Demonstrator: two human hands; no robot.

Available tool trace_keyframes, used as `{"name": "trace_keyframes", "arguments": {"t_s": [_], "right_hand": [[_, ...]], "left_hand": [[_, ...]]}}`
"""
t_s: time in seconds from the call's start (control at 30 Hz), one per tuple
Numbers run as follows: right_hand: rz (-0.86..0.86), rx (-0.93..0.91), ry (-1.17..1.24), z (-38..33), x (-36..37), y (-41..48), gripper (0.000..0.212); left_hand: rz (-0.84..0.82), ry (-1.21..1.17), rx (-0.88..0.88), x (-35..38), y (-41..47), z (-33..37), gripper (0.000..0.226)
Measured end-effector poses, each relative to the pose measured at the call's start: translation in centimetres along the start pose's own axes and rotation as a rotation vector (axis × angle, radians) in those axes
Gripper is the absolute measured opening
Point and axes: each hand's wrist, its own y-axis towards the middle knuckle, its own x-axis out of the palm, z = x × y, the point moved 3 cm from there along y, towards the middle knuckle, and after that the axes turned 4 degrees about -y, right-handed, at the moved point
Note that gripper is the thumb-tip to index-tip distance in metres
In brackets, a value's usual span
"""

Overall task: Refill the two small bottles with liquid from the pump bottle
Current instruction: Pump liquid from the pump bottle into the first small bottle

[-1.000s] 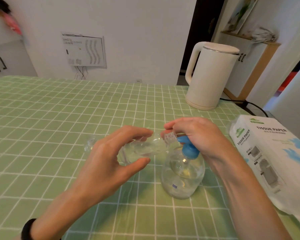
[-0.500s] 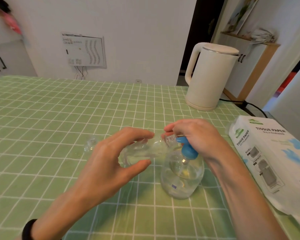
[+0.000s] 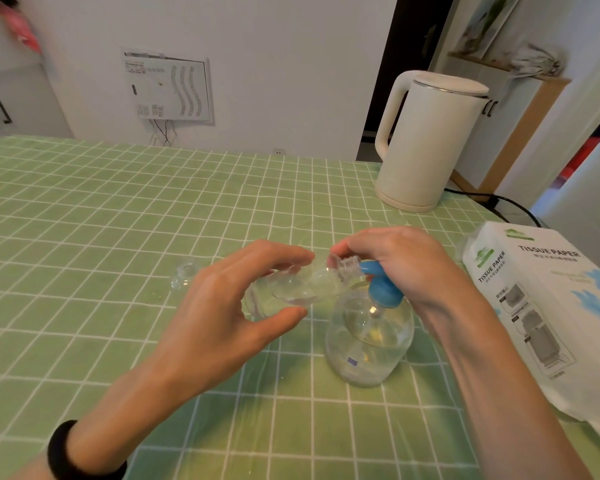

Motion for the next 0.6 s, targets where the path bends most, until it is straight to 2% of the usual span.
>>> {"name": "trace_keyframes", "arguments": {"t_s": [0.1,0.4,0.6], "right_hand": [[0.008,0.005,-0.043,-0.02,-0.11,-0.05,0.022],[0.090,-0.008,0.045,-0.26,-0.53,-0.16,0.024],[0.094,0.018,-0.014,0.01,0.06,-0.10,0.023]], "left_hand": [[0.004,-0.010,-0.005,-0.05,-0.10,0.14,0.052],[0.001,0.002,-0.006,-0.10,-0.03,0.16,0.052],[-0.002,0.004,-0.004,-0.04,-0.04,0.32,0.054]]}}
